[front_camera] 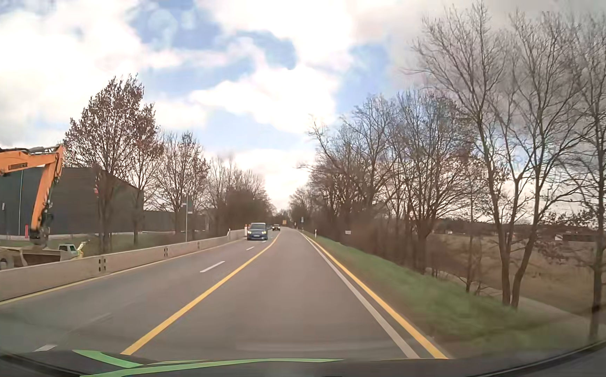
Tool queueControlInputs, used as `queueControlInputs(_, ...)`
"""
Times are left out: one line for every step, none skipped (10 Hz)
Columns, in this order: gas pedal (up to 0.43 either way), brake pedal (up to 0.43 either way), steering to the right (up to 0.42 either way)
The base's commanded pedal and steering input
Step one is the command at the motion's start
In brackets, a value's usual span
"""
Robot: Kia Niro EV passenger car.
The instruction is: Follow the waypoints while adhering to traffic rules and regulations
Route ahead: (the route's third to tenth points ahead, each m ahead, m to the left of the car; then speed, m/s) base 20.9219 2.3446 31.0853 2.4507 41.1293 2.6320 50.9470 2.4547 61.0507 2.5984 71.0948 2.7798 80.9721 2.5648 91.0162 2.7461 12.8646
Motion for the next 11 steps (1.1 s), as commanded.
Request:
queueControlInputs(0.118,0.0,-0.002)
queueControlInputs(0.118,0.0,-0.002)
queueControlInputs(0.118,0.0,-0.001)
queueControlInputs(0.118,0.0,-0.001)
queueControlInputs(0.118,0.0,-0.001)
queueControlInputs(0.118,0.0,-0.001)
queueControlInputs(0.118,0.0,-0.001)
queueControlInputs(0.118,0.0,-0.001)
queueControlInputs(0.118,0.0,-0.001)
queueControlInputs(0.118,0.0,-0.001)
queueControlInputs(0.118,0.0,-0.001)
